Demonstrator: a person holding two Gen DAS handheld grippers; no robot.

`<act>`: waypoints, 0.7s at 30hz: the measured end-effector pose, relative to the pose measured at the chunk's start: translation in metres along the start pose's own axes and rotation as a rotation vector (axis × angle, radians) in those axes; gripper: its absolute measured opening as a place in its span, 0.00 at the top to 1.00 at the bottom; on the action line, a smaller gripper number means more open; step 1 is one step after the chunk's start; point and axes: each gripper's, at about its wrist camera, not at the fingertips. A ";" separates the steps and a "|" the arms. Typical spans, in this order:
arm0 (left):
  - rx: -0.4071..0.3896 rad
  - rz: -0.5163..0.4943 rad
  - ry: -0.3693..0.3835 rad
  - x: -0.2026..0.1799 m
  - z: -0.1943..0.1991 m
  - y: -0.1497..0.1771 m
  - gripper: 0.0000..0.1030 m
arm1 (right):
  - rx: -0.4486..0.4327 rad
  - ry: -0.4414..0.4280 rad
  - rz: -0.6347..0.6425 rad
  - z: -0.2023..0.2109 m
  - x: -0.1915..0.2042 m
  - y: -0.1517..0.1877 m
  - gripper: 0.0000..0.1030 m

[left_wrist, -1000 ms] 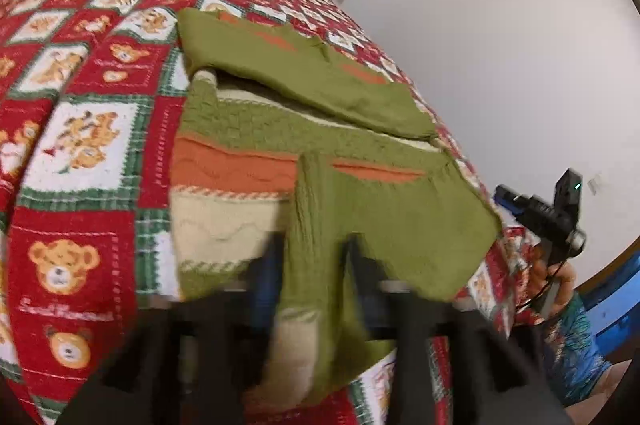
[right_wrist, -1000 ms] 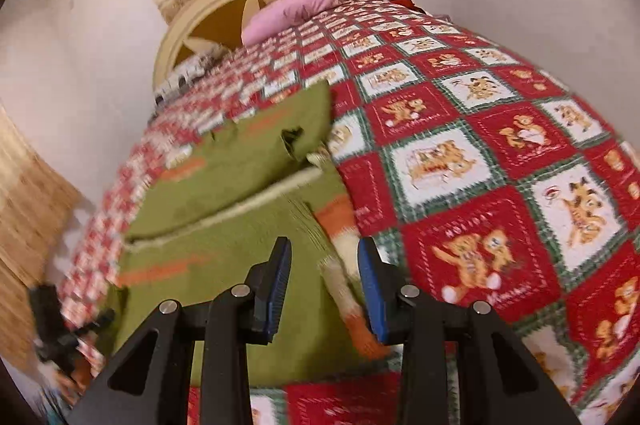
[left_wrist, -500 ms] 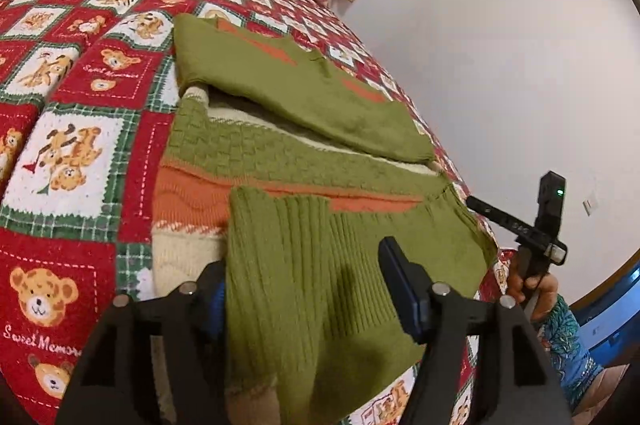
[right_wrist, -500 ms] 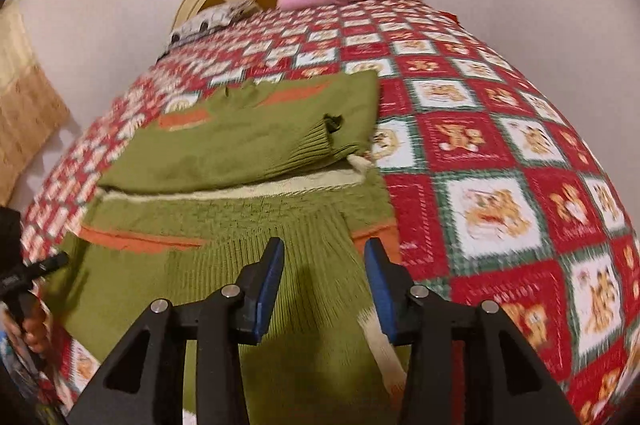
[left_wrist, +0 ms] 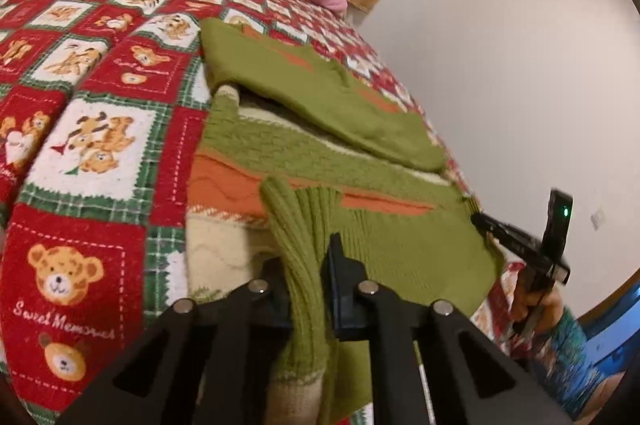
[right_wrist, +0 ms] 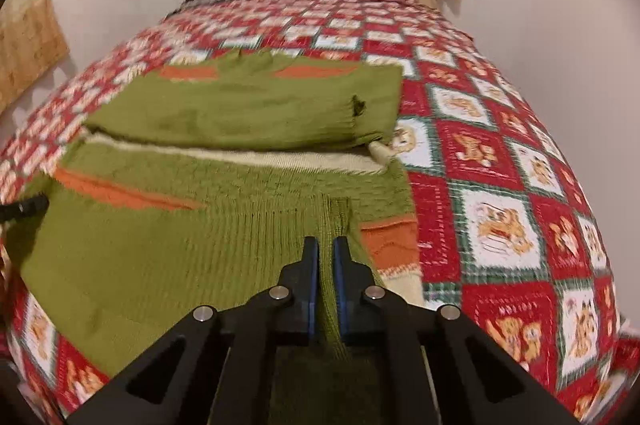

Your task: Fold small clothes

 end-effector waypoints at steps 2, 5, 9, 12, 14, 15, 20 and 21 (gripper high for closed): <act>-0.022 -0.001 0.010 -0.005 0.006 -0.005 0.88 | -0.046 0.012 -0.033 0.016 -0.002 -0.005 0.93; -0.032 -0.030 -0.004 -0.015 0.007 -0.012 0.89 | -0.095 0.025 -0.066 0.035 -0.004 -0.011 0.93; -0.053 -0.035 -0.005 -0.023 0.008 -0.024 0.89 | -0.137 0.052 -0.052 0.051 0.003 -0.020 0.93; -0.058 -0.060 -0.033 -0.026 0.003 -0.037 0.89 | -0.165 0.062 -0.049 0.055 0.005 -0.034 0.93; -0.061 -0.055 -0.050 -0.026 -0.002 -0.046 0.89 | -0.181 0.080 -0.039 0.053 0.006 -0.043 0.94; -0.063 -0.050 -0.052 -0.025 -0.003 -0.048 0.89 | -0.186 0.090 -0.033 0.052 0.008 -0.046 0.94; -0.076 -0.047 -0.089 -0.022 -0.018 -0.070 0.90 | -0.203 0.126 -0.009 0.039 0.012 -0.062 0.94; -0.076 -0.042 -0.094 -0.020 -0.023 -0.076 0.90 | -0.203 0.133 -0.004 0.035 0.012 -0.066 0.94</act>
Point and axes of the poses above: each gripper's, at about its wrist camera, not at the fingertips, and z roughly against the way its jaws point, x to its left, y to its underside, and after that the axes turned 11 degrees about -x, right-handed
